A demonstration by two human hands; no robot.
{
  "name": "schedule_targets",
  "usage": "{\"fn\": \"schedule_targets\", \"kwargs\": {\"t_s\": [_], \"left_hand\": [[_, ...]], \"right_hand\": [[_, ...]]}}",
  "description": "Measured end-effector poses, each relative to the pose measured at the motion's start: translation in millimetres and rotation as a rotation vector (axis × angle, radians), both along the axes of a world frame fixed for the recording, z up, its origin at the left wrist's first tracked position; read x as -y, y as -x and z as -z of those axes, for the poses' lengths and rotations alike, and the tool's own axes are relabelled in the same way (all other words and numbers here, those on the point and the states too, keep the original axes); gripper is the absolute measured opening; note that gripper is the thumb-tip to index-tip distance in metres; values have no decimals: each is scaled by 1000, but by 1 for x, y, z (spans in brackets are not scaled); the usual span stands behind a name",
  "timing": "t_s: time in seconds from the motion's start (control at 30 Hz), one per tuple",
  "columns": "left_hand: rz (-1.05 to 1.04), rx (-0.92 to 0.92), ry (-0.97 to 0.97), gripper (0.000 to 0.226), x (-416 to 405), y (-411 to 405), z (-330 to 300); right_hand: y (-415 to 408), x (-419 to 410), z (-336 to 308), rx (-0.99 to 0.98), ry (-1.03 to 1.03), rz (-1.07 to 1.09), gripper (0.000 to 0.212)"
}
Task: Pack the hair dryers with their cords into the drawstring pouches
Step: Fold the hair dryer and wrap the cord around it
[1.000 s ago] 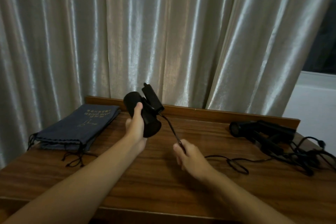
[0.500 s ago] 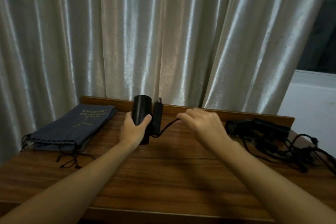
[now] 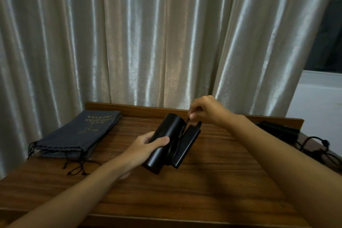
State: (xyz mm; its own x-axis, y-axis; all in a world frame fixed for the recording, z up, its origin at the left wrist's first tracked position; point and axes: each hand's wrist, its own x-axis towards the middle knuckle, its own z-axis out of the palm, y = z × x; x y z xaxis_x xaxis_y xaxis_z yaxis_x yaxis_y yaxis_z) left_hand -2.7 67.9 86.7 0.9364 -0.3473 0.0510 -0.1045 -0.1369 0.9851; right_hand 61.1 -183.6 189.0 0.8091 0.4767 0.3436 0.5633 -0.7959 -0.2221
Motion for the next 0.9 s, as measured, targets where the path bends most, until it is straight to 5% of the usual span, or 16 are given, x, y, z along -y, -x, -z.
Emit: {"fn": "schedule_targets", "kwargs": {"t_s": [0.1, 0.27, 0.43, 0.57, 0.77, 0.9], "left_hand": [[54, -84, 107, 60, -5, 4, 2], [152, -251, 566, 60, 7, 1, -1], [-220, -199, 718, 62, 28, -22, -10], [-575, -102, 677, 53, 30, -42, -11], [-719, 165, 406, 59, 34, -53, 10], [-732, 299, 32, 68, 25, -56, 25]], "right_hand": [[-3, 12, 5, -153, -219, 16, 14], [7, 0, 57, -250, -398, 17, 25], [32, -28, 112, -268, -448, 119, 23], [61, -43, 146, -395, -471, 185, 26], [82, -62, 145, -406, -621, 122, 21], [73, -55, 124, 32, -134, 192, 27]]}}
